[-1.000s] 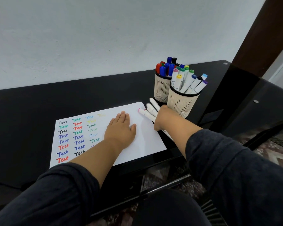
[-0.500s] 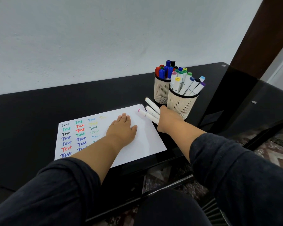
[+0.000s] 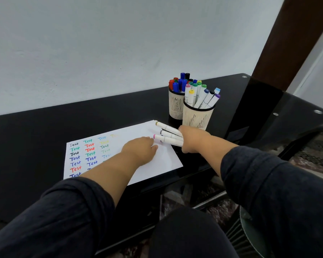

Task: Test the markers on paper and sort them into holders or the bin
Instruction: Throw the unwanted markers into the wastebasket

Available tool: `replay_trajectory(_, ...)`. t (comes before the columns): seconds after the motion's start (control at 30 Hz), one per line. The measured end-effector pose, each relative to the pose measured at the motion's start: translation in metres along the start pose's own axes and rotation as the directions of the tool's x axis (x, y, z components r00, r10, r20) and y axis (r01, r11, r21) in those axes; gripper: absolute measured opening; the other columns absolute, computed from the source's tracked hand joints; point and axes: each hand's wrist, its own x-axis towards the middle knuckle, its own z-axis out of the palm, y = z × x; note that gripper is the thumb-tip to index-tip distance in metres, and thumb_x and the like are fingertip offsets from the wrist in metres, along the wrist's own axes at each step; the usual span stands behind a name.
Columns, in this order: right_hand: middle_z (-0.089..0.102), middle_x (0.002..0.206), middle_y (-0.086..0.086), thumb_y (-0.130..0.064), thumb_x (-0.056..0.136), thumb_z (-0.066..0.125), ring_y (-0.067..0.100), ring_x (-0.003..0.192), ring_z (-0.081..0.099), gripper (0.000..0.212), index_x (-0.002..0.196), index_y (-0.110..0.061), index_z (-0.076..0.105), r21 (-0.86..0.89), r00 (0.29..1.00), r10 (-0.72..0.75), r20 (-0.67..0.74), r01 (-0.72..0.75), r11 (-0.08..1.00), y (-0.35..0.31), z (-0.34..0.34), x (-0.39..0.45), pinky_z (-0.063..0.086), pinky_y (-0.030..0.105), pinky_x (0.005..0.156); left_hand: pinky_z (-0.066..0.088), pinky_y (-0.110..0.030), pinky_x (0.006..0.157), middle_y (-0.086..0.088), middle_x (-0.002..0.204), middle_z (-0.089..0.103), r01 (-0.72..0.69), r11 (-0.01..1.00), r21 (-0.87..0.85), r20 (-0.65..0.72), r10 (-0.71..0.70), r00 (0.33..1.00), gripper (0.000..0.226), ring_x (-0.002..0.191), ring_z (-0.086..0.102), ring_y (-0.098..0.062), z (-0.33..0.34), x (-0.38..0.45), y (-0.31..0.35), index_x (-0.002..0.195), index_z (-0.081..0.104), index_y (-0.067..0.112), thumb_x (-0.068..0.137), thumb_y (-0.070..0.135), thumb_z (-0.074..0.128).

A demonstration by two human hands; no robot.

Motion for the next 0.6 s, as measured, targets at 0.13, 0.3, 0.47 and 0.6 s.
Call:
replay_trajectory(0.13,0.053,0.101,0.002,-0.011,0.079,0.065,0.021,0.086,0.052,0.046,0.120,-0.015,0.043,0.045,0.999,0.012,0.048,-0.014,0.999,0.015,-0.003,-0.016,0.045,0.031,0.070,0.035,-0.034,0.098,-0.004,0.136,0.050,-0.073,0.997,0.026,0.031,0.072,0.997,0.043,0.123,0.045,-0.022,-0.005,-0.008,0.020,0.135,0.046,0.019,0.101,0.037,0.025)
replay_trajectory(0.3,0.053,0.115,0.006,-0.012,0.078,0.067,0.020,0.091,0.049,0.050,0.122,-0.010,0.044,0.055,0.997,0.047,0.053,-0.050,0.997,0.049,-0.004,-0.040,0.045,0.029,0.077,0.034,-0.033,0.102,-0.002,0.139,0.047,-0.216,0.976,0.038,0.081,0.212,0.974,0.042,0.127,0.042,-0.021,-0.005,-0.019,0.059,0.136,0.048,0.023,0.101,0.037,0.029)
replay_trajectory(0.47,0.054,0.110,0.007,-0.013,0.074,0.069,0.023,0.090,0.051,0.046,0.114,-0.011,0.045,0.067,0.991,0.125,0.039,-0.127,0.990,0.099,-0.004,-0.071,0.045,0.031,0.077,0.029,-0.033,0.107,0.001,0.147,0.040,-0.350,0.936,0.027,0.124,0.344,0.931,0.045,0.135,0.035,-0.019,0.000,-0.032,0.112,0.143,0.039,0.024,0.100,0.037,0.033)
replay_trajectory(0.6,0.051,0.101,0.003,-0.015,0.078,0.067,0.020,0.087,0.049,0.040,0.112,-0.011,0.047,0.051,0.982,0.183,0.042,-0.185,0.981,0.139,-0.001,-0.101,0.038,0.027,0.071,0.029,-0.030,0.107,0.001,0.146,0.041,-0.476,0.879,0.032,0.180,0.463,0.868,0.044,0.135,0.035,-0.018,0.012,-0.038,0.160,0.142,0.041,0.023,0.100,0.037,0.033)
